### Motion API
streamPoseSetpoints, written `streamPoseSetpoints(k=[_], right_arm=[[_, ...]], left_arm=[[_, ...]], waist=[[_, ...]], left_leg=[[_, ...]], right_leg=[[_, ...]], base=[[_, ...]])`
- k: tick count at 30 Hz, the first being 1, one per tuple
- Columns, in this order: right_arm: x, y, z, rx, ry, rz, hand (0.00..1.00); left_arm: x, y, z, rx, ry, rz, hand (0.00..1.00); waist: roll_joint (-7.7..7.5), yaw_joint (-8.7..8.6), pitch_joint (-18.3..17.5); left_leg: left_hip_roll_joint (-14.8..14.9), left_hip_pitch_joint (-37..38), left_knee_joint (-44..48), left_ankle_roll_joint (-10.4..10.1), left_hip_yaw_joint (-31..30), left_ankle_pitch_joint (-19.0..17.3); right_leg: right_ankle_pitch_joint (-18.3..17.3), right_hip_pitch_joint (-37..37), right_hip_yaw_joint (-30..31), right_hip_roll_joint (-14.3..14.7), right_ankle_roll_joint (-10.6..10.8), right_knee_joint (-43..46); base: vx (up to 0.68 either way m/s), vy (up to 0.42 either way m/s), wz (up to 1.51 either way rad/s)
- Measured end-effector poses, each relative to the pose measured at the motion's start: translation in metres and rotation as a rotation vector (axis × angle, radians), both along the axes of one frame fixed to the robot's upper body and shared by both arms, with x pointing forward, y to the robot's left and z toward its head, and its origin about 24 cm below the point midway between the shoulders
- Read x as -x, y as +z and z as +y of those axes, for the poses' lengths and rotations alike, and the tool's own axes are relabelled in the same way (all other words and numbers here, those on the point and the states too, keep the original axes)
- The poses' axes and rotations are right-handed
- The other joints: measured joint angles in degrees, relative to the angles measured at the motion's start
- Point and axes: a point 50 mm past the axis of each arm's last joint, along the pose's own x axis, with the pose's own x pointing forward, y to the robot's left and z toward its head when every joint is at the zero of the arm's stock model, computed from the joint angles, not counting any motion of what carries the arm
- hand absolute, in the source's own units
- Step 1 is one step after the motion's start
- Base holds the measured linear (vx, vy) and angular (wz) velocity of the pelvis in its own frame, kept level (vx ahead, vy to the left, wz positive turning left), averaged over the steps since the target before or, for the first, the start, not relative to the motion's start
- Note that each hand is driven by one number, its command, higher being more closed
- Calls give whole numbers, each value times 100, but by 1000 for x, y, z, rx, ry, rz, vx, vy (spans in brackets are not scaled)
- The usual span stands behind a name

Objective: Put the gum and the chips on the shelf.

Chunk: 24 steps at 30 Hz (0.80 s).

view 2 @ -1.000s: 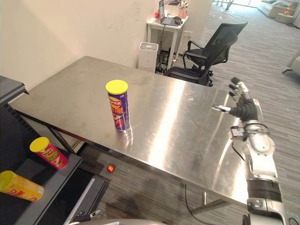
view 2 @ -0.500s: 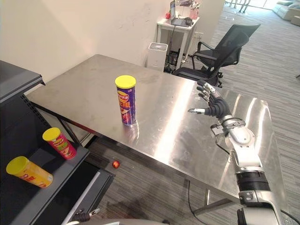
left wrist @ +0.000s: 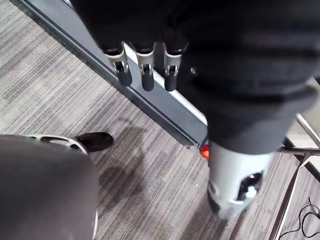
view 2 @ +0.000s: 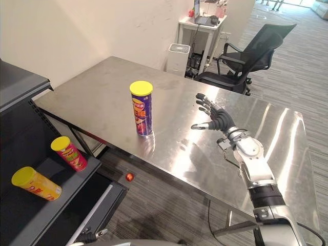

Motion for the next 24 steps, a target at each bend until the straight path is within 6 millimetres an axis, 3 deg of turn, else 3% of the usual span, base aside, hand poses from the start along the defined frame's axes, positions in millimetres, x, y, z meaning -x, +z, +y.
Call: streamPoseSetpoints(k=[15, 22, 23, 24], right_arm=[[-13, -10, 28, -18, 67, 60, 0], [-20, -20, 30, -5, 63, 116, 0], [-32, -10, 30, 3, 46, 102, 0], [-32, -10, 30, 3, 46, 102, 0]], left_arm=[[18, -2, 7, -20, -7, 70, 0], [25, -3, 7, -18, -2, 89, 0], [26, -3, 5, -15, -1, 87, 0], [26, -3, 5, -15, -1, 87, 0]], waist=[[-19, 45, 185], [-22, 167, 186], [35, 310, 317], [35, 310, 317]], left_leg=[[-5, -37, -20, 11, -291, 87], [-4, -87, -39, 6, -475, 154], [-5, -94, -42, 5, -602, 201], [-5, -94, -42, 5, -602, 201]], right_leg=[[-3, 121, -214, 1, -4, -23], [-9, 192, -388, 2, -14, -41], [-8, 288, -500, 17, -17, -102], [-8, 288, -500, 17, -17, -102]], base=[[-8, -11, 9], [-14, -7, 13], [-4, -1, 4], [0, 0, 0]])
